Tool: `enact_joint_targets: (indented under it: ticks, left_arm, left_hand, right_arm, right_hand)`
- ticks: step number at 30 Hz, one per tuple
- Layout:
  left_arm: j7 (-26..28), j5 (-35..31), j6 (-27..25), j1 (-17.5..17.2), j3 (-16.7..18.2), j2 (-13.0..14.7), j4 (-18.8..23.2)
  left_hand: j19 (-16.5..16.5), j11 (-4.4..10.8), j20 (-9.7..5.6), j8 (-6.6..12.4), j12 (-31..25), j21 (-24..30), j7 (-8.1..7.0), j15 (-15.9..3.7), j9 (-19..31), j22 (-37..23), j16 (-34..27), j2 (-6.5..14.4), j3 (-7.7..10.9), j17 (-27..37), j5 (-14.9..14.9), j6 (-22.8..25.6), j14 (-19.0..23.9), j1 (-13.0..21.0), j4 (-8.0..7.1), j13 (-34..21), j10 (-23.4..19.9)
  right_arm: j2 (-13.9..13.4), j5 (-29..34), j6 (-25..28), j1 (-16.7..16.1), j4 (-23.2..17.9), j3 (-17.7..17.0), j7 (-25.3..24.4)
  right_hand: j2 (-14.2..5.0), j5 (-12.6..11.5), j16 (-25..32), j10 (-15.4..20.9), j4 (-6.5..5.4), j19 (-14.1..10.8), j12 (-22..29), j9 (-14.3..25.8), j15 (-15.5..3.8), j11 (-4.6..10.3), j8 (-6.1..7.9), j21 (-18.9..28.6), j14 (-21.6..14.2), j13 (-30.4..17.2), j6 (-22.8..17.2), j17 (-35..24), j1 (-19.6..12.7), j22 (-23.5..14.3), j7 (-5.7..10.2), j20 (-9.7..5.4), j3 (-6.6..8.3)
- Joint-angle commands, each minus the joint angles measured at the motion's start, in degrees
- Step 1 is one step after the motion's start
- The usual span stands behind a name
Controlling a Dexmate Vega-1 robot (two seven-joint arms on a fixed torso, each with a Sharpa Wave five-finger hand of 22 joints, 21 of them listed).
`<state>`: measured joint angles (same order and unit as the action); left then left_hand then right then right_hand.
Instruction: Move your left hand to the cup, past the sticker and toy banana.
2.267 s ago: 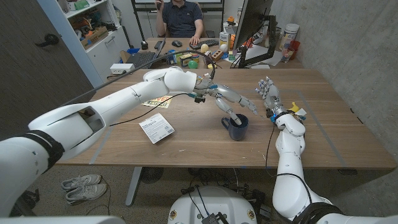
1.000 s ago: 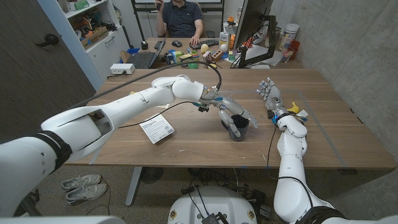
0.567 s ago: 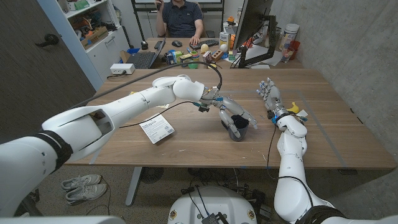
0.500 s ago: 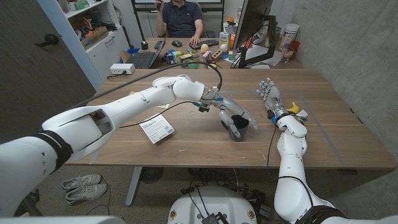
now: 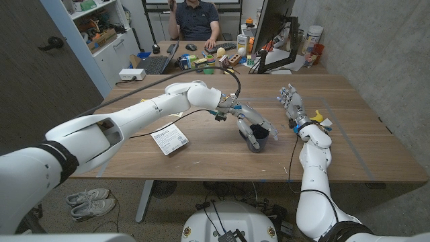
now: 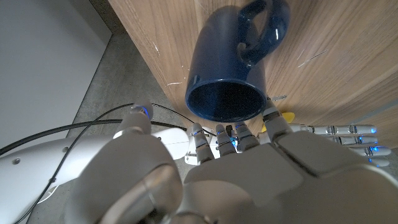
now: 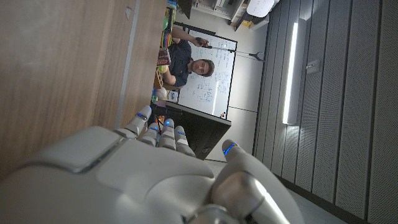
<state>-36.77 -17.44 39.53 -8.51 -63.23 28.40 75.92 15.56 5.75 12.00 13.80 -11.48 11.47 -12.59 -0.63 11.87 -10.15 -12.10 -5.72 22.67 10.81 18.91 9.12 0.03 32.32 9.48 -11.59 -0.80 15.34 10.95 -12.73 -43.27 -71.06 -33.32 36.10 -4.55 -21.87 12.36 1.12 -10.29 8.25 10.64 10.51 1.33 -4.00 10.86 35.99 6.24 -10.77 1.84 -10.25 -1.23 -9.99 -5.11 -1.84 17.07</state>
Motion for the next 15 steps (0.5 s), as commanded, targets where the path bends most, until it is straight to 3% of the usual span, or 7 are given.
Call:
enact_joint_targets:
  ticks: [1,15]
  left_arm:
    - [-0.18,0.11,0.14,0.14,0.12,0.13,-0.20]
    - [0.05,0.06,0.72,0.17,0.23,0.48,-0.35]
  left_hand:
    - [0.56,0.26,0.11,0.26,-0.29,0.09,-0.12,-0.52,0.09,-0.12,-0.57,0.02,-0.16,0.09,-0.11,0.63,0.27,0.54,-0.28,-0.29,-0.53]
    - [0.62,0.32,0.04,0.36,-0.28,0.00,-0.13,-0.68,0.09,-0.12,-0.55,0.00,-0.27,0.09,-0.21,1.00,0.21,0.81,-0.38,-0.29,-0.60]
  right_arm:
    - [0.04,0.32,-0.20,0.24,0.31,0.02,-0.07]
    - [0.24,0.68,-0.31,0.34,0.51,0.24,-0.25]
  right_hand:
    - [-4.05,-0.28,0.14,0.16,-0.01,0.39,0.35,0.11,0.19,0.22,0.01,-0.30,0.31,-0.17,-0.22,-0.30,0.43,-0.31,-0.29,-0.48,-0.47]
    - [-4.10,-0.26,0.11,0.14,0.00,0.52,0.33,0.11,0.21,0.17,0.00,-0.56,0.36,-0.16,-0.21,-0.29,0.44,-0.31,-0.27,-0.45,-0.62]
